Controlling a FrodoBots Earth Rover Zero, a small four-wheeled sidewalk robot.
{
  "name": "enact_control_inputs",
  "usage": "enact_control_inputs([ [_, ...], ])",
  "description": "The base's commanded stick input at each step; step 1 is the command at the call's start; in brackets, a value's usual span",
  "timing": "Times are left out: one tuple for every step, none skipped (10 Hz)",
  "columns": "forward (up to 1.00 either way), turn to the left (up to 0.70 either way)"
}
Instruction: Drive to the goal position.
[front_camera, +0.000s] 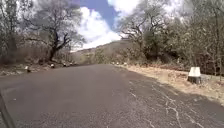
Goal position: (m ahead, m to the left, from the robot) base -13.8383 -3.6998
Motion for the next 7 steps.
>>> enact_control_inputs([
  [0.0, 0.0],
  [0.0, 0.0],
  [0.0, 0.0],
  [0.0, 0.0],
  [0.0, 0.04],
  [0.0, 0.22],
  [0.0, 0.4],
])
